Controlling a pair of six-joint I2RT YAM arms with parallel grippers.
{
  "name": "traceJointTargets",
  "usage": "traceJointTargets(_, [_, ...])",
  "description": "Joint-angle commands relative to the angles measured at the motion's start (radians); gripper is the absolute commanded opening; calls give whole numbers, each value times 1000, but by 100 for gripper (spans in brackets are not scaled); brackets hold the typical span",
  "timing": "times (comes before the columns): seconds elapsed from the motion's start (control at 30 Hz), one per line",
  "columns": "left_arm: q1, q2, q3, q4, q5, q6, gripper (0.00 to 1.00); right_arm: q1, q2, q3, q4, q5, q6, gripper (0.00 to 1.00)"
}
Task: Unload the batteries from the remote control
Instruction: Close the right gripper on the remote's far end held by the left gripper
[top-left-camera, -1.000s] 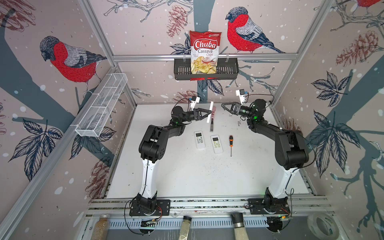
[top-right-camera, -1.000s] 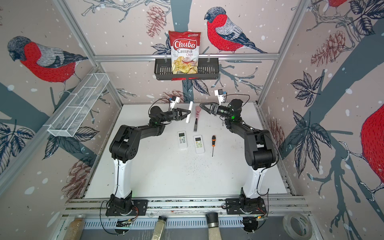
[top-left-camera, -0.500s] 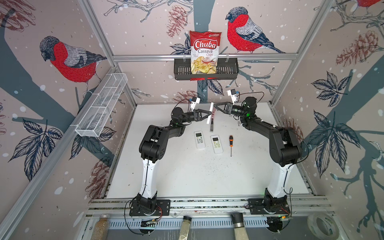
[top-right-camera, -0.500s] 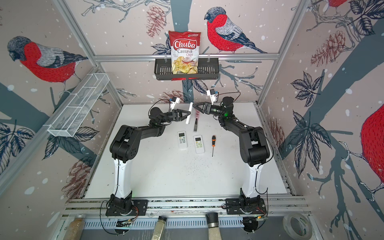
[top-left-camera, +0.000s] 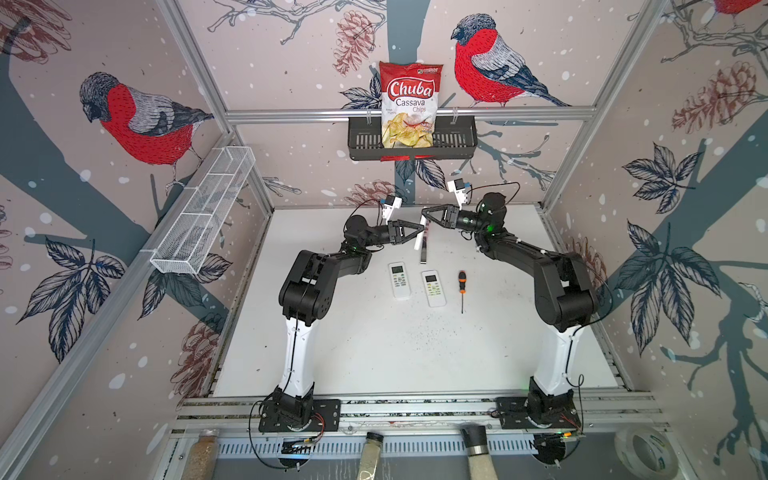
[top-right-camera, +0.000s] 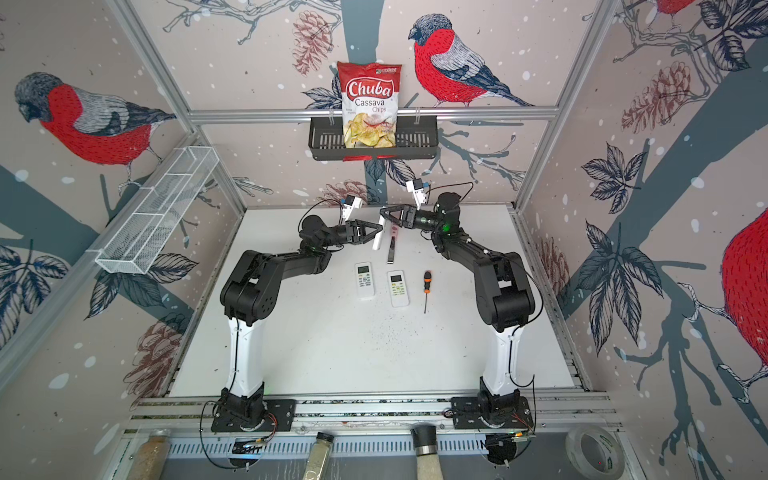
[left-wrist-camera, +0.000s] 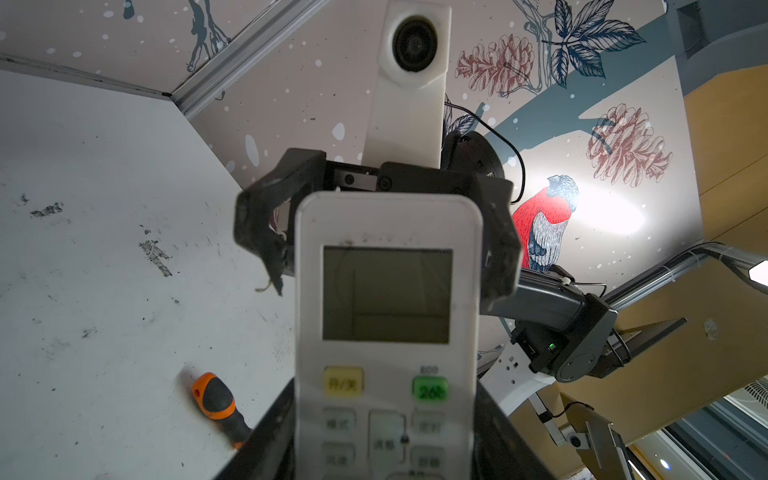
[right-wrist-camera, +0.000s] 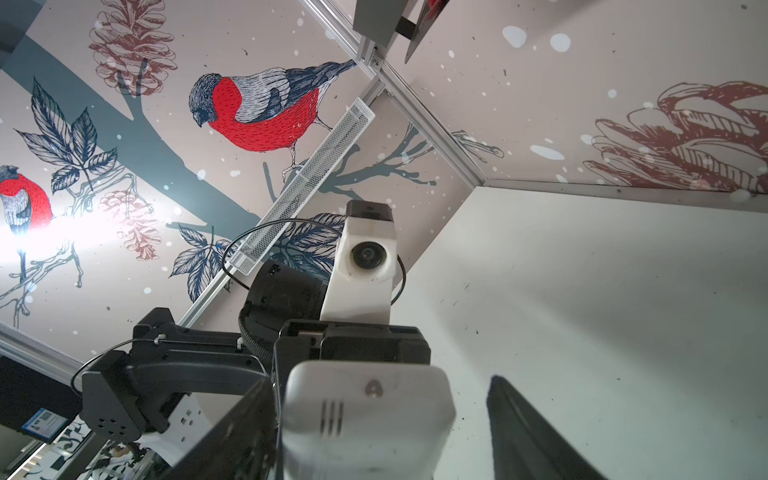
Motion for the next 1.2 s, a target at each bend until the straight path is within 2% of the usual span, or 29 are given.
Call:
traceJointTargets(0.0, [-1, 5, -1, 74, 4, -6, 37, 7, 0, 8, 2, 5, -10, 78])
traceJointTargets(0.47, [-1, 28, 5, 118, 0, -46, 36, 14, 0, 10, -29, 4, -26, 61])
traceJointTargets(0.87, [1, 43, 9, 121, -1, -52, 35, 16, 0, 12, -47, 5, -35, 42])
traceJointTargets(0.9, [1, 44, 10, 122, -1, -54, 35, 17, 0, 12, -48, 5, -36, 44])
traceJointTargets(1.0, [3, 46, 12, 133, -2, -65, 35, 18, -5, 10, -59, 1, -50, 64])
traceJointTargets(1.07, [7, 49, 15, 146, -3, -78, 35, 19, -10, 6, -68, 1, -62, 68])
traceJointTargets(1.17, [12, 52, 14, 164, -5, -94, 35, 24, -12, 6, -82, -4, -74, 68])
